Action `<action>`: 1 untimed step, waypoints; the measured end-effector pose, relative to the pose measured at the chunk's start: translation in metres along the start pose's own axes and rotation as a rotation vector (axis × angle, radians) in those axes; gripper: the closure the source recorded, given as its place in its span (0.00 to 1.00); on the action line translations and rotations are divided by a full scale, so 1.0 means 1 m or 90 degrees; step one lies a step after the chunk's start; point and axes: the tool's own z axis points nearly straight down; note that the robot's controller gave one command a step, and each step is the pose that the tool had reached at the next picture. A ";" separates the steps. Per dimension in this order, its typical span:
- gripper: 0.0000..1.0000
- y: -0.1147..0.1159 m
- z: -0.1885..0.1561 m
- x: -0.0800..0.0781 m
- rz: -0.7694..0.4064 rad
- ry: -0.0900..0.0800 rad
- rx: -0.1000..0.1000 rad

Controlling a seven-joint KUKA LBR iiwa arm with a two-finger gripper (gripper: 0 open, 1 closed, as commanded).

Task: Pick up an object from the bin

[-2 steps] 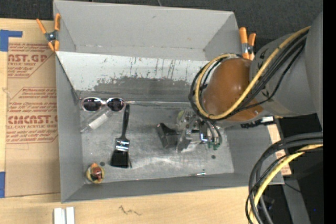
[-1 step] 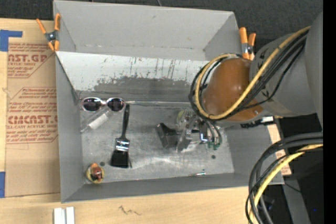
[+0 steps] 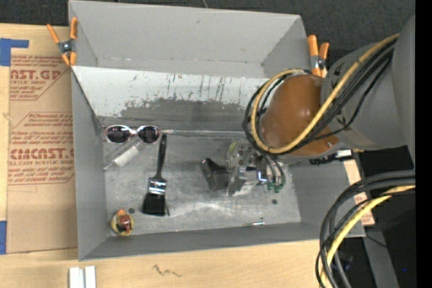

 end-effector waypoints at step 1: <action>1.00 0.000 0.000 0.000 0.000 0.000 0.000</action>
Offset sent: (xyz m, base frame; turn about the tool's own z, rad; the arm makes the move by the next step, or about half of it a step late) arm -0.0143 -0.0365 0.1538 -0.1480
